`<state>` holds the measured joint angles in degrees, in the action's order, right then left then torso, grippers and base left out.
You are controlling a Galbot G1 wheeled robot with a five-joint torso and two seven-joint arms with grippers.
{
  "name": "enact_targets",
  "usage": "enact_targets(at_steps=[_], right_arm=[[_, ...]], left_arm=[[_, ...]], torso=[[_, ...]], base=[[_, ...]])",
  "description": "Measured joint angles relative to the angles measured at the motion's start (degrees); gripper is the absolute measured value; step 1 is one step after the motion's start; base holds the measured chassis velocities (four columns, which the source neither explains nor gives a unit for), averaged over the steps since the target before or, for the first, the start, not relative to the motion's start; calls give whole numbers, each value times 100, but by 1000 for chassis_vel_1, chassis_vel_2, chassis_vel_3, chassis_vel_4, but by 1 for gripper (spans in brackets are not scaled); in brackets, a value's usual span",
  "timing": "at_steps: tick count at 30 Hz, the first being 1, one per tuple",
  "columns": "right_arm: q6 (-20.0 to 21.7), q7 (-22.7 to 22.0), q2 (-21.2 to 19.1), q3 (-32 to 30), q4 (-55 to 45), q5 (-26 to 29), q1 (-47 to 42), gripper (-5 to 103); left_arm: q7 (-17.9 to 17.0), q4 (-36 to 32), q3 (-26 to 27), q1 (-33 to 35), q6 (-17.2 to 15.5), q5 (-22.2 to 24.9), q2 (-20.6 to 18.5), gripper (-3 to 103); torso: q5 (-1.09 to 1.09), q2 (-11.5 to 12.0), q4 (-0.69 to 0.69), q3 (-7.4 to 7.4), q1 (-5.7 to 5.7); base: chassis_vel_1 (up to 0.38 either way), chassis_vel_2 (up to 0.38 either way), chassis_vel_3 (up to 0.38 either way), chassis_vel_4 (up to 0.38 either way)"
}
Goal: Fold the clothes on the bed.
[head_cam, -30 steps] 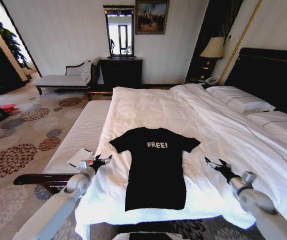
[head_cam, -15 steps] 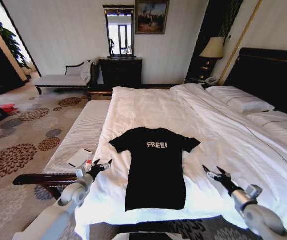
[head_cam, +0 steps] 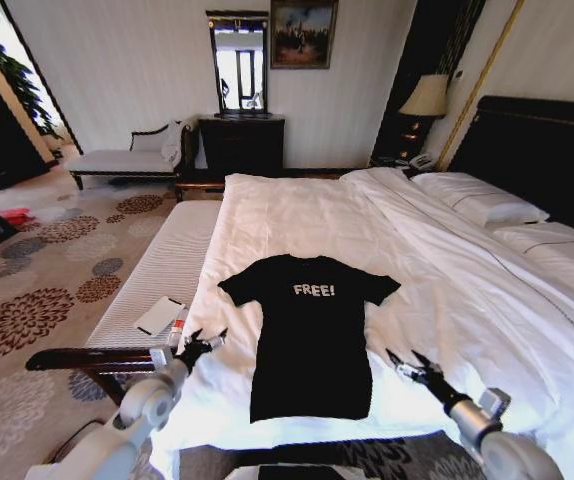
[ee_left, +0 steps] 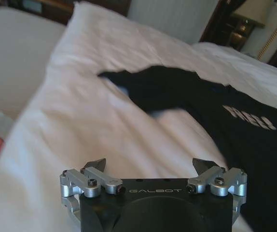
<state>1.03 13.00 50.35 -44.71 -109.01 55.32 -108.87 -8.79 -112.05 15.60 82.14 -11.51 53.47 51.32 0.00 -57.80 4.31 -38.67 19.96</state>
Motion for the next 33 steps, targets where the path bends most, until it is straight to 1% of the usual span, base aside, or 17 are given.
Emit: enact_targets(at_steps=[5, 8, 9, 12, 15, 17, 19, 21, 23, 25, 27, 28, 30, 33], right_arm=[[-55, 222, -175, 169, -87, -16, -245, 100], [-140, 459, -338, 357, -33, -150, -293, 100], [-140, 459, -338, 357, -33, -150, -293, 100], [-162, 573, -414, 534, 90, -215, -200, 100], [-163, 580, -430, 584, 145, -218, -134, 100], [-163, 576, -451, 590, 188, -218, -88, 100], [-161, 571, -456, 584, 192, -217, -88, 100], [-155, 530, -488, 540, 196, -215, -102, 100], [-152, 517, -491, 532, 196, -215, -108, 100], [-128, 454, -497, 518, 197, -221, -119, 100], [-104, 396, -495, 514, 197, -222, -119, 100], [-104, 396, -495, 514, 197, -222, -119, 100], [-86, 358, -489, 514, 209, -223, -111, 100], [-77, 337, -481, 520, 215, -223, -96, 100]], left_arm=[[84, -214, -110, 219, -92, 146, -81, 100], [102, -299, -248, 268, -199, 435, -185, 100], [102, -299, -248, 268, -199, 435, -185, 100], [159, -383, -437, 270, -324, 633, -290, 100], [170, -407, -563, 247, -381, 747, -316, 100], [162, -450, -789, 171, -467, 996, -333, 100], [160, -464, -859, 146, -490, 1065, -339, 100], [156, -487, -1094, 74, -540, 1161, -390, 100], [154, -503, -1146, 68, -551, 1174, -409, 100], [122, -631, -1268, 98, -590, 1240, -514, 100], [101, -780, -1278, 204, -624, 1305, -650, 99], [101, -780, -1278, 204, -624, 1305, -650, 99], [125, -952, -1230, 365, -633, 1335, -820, 99], [136, -980, -1226, 422, -639, 1341, -827, 97]], torso=[[0, 0, 0, 0, 0], [-1, 0, 0, 0, 0], [-1, 0, 0, 0, 0], [2, 0, 0, 0, 1], [2, 1, -1, 0, 0], [0, 0, -1, 0, 0], [0, 1, 0, 0, 0], [0, 1, 0, 0, 0], [0, 0, 0, 0, 0], [0, 1, 1, 0, 0], [0, 1, 1, 0, 0], [0, 1, 1, 0, 0], [2, 1, -1, 0, 0], [1, 1, -1, 0, 0]], base=[[0, 0, 0, 0], [0, 0, 0, 0], [0, 0, 0, 0], [0, 0, 0, 0], [0, 0, 0, 0], [0, 0, 0, 0], [0, 0, 0, 0], [0, 0, 0, 0], [0, 0, 0, 0], [0, 0, 0, 0], [0, 0, 0, 0], [0, 0, 0, 0], [0, 0, 0, 0], [0, 0, 0, 0]])
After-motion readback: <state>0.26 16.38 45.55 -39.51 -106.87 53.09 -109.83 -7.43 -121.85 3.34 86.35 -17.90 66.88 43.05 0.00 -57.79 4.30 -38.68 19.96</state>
